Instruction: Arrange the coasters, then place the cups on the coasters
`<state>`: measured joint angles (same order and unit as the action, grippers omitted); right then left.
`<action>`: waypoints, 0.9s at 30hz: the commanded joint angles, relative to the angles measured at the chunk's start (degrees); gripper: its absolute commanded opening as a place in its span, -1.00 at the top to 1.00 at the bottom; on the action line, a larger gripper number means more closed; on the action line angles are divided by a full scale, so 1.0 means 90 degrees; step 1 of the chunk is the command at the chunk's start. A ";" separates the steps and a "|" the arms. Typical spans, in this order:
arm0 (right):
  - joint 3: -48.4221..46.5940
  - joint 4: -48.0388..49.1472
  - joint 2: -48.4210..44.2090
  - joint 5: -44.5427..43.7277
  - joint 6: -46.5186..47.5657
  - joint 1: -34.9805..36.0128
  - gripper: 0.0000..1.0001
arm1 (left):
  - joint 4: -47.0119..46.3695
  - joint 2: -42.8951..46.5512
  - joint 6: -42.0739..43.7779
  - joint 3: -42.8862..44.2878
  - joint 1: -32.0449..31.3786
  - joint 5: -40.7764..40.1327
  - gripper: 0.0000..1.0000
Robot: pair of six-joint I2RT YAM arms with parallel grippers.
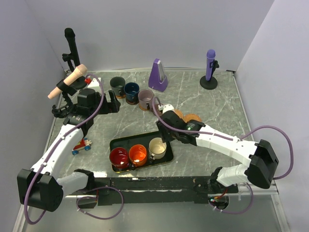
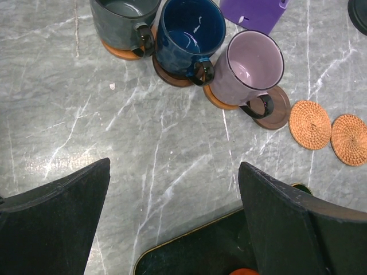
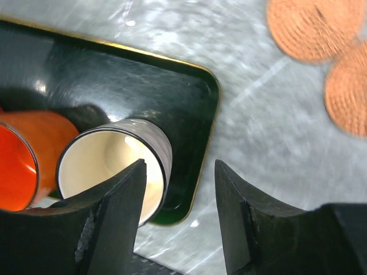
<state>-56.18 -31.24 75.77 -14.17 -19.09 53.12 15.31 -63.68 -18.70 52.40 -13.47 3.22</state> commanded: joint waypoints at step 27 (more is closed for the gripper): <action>-0.0027 -0.0650 0.0605 -0.0427 -0.2742 0.0582 0.76 | -0.0148 0.0064 0.0056 0.0056 0.0003 0.0257 -0.94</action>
<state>-57.34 -40.97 81.71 -19.11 -43.88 59.77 15.31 -64.25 -18.70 52.40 -13.47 5.23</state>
